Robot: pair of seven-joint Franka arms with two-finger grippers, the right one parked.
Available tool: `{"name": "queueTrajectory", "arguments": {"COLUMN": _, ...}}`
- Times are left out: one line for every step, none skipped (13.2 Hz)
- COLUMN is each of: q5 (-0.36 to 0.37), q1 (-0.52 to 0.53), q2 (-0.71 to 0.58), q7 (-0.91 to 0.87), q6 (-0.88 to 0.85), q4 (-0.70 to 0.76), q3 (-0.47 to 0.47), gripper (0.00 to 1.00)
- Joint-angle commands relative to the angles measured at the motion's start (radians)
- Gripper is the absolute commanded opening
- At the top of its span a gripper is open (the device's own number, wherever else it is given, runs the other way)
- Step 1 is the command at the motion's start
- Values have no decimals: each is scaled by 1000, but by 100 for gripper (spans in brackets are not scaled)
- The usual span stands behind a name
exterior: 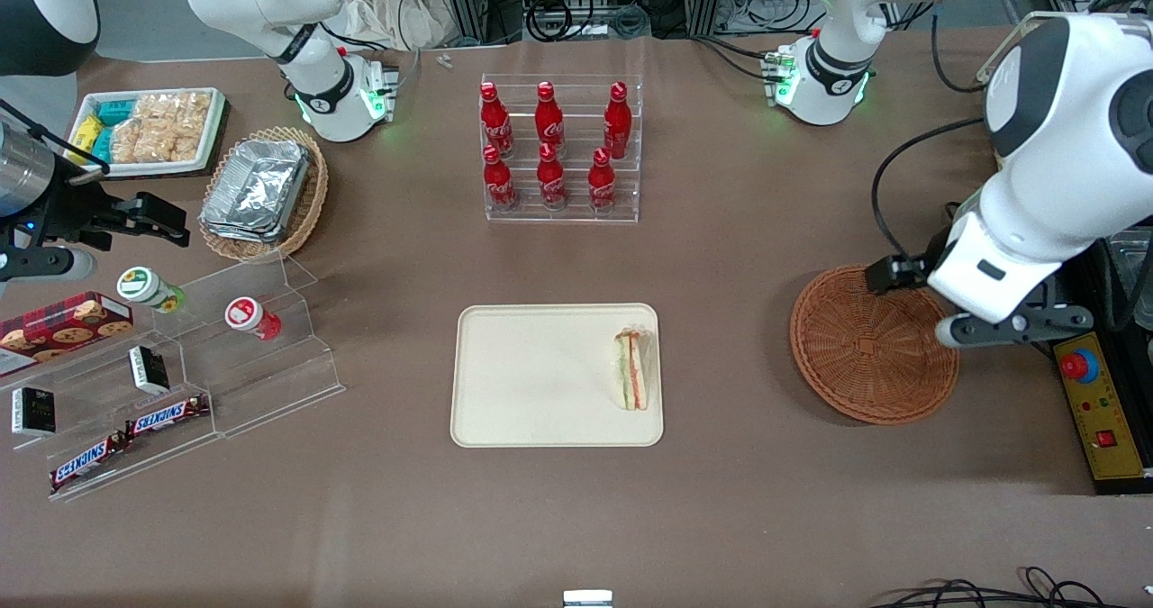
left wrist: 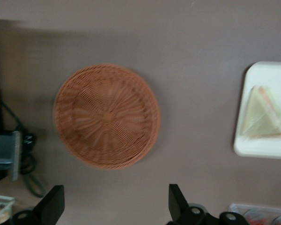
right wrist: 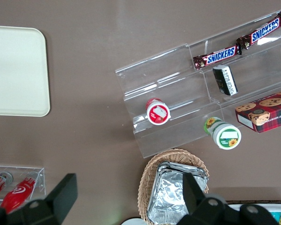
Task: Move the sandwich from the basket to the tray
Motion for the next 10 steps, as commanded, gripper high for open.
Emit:
{"name": "queueTrajectory", "arguments": {"q5": -19, "q1": -9, "q2": -161, "q7": 173, "q6": 59, "q4": -212, "q3": 68, "gripper": 100}}
{"name": "queueTrajectory", "arguments": {"q5": -43, "q1": -9, "q2": -177, "q7": 227, "q6": 51, "q4": -214, "q3": 94, "gripper": 100}}
{"name": "queueTrajectory", "arguments": {"q5": -80, "q1": -9, "q2": -179, "q7": 254, "q6": 38, "q4": -208, "q3": 124, "gripper": 100}}
{"name": "queueTrajectory", "arguments": {"q5": -89, "q1": -9, "q2": -177, "q7": 255, "q6": 13, "q4": -185, "q3": 142, "gripper": 100}}
{"name": "queueTrajectory", "arguments": {"q5": -89, "q1": -8, "q2": -173, "q7": 261, "q6": -4, "q4": -162, "q3": 160, "gripper": 100}}
{"name": "queueTrajectory", "arguments": {"q5": -89, "q1": -8, "q2": -163, "q7": 265, "q6": -5, "q4": -135, "q3": 183, "gripper": 100}}
{"name": "queueTrajectory", "arguments": {"q5": -89, "q1": -9, "q2": -147, "q7": 263, "q6": -8, "q4": -115, "q3": 200, "gripper": 100}}
{"name": "queueTrajectory", "arguments": {"q5": -89, "q1": -8, "q2": -143, "q7": 262, "q6": -7, "q4": -110, "q3": 210, "gripper": 100}}
{"name": "queueTrajectory", "arguments": {"q5": -89, "q1": -9, "q2": -143, "q7": 266, "q6": -5, "q4": -115, "q3": 234, "gripper": 100}}
{"name": "queueTrajectory", "arguments": {"q5": -91, "q1": -9, "q2": -142, "q7": 289, "q6": 1, "q4": -115, "q3": 256, "gripper": 100}}
